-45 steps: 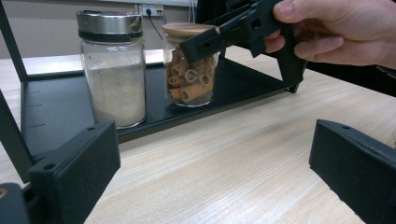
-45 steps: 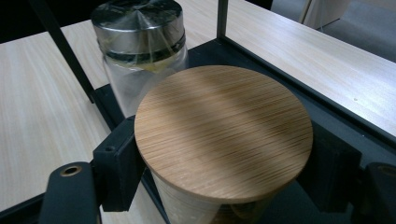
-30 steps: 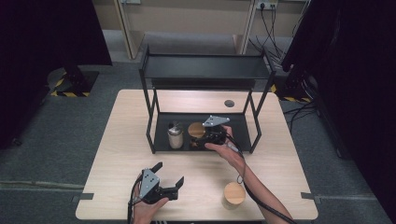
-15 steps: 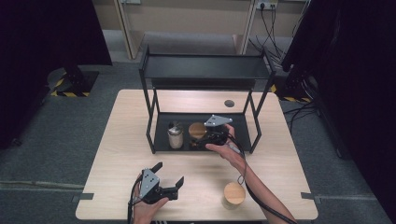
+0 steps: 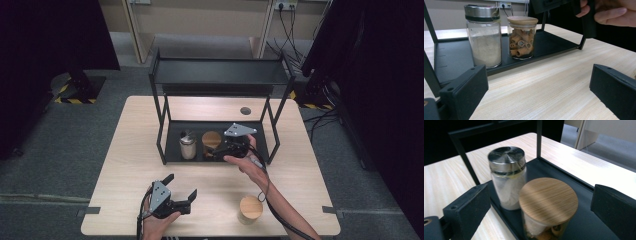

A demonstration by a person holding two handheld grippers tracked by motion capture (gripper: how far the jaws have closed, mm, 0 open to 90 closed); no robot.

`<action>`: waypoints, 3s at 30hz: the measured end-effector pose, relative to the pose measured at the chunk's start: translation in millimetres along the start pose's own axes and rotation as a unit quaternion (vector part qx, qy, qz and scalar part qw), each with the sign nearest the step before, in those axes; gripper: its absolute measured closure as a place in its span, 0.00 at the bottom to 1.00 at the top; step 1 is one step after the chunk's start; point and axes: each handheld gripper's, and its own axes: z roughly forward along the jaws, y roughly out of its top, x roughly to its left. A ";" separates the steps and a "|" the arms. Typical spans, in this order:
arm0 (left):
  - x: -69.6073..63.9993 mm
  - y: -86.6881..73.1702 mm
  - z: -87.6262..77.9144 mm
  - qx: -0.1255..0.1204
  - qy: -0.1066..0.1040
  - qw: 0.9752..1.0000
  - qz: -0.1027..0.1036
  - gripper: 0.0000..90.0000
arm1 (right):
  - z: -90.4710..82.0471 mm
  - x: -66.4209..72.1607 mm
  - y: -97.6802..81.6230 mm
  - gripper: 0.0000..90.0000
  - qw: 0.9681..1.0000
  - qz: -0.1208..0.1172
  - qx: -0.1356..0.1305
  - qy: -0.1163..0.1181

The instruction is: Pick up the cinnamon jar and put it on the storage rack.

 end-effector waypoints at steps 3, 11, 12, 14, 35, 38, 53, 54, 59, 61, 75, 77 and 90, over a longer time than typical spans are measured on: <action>0.0 -0.1 0.1 0.000 0.001 1.000 -0.001 0.01 | -6.5 1.0 -3.0 0.03 1.000 0.006 -0.010 0.003; -0.1 -0.1 0.1 0.000 0.001 1.000 -0.001 0.01 | -23.2 1.2 -11.3 0.03 0.999 0.010 -0.030 0.011; -0.2 -0.1 0.1 0.001 0.001 1.000 -0.001 0.01 | -25.1 1.3 -12.4 0.03 0.999 0.008 -0.031 0.012; -0.3 -0.1 0.2 0.000 0.001 1.000 -0.001 0.01 | -28.9 1.6 -14.4 0.03 0.999 0.010 -0.035 0.015; -0.4 -0.4 0.2 0.000 0.001 1.000 -0.002 0.01 | -58.8 8.8 -35.3 0.03 0.998 0.011 -0.060 0.020; -0.4 -0.5 0.3 0.000 0.000 1.000 -0.001 0.01 | -63.5 9.4 -38.7 0.03 0.997 0.015 -0.068 0.020; -0.2 -0.6 0.8 0.000 -0.001 1.000 -0.002 0.01 | -84.4 14.7 -60.8 0.03 0.996 0.026 -0.086 0.019; -0.1 -0.6 0.8 0.000 -0.001 1.000 -0.003 0.01 | -85.7 15.4 -62.4 0.03 0.996 0.027 -0.087 0.016; 1.3 -1.0 0.7 -0.003 -0.003 1.000 -0.005 0.01 | -93.6 16.4 -69.3 0.03 0.995 0.030 -0.091 0.010; 1.5 -1.0 0.8 -0.002 -0.004 1.000 -0.006 0.01 | -97.0 16.9 -72.0 0.03 0.995 0.031 -0.093 0.007; 2.0 -1.1 0.0 -0.006 -0.006 1.000 -0.005 0.01 | -118.2 23.7 -89.5 0.03 0.994 0.038 -0.099 0.002; 2.1 -1.0 -0.2 -0.006 -0.007 1.000 -0.005 0.01 | -121.4 25.1 -92.3 0.03 0.994 0.040 -0.101 0.001; 2.4 -1.2 -0.6 -0.008 -0.011 1.000 -0.004 0.01 | -139.3 32.9 -111.6 0.03 0.993 0.058 -0.102 -0.012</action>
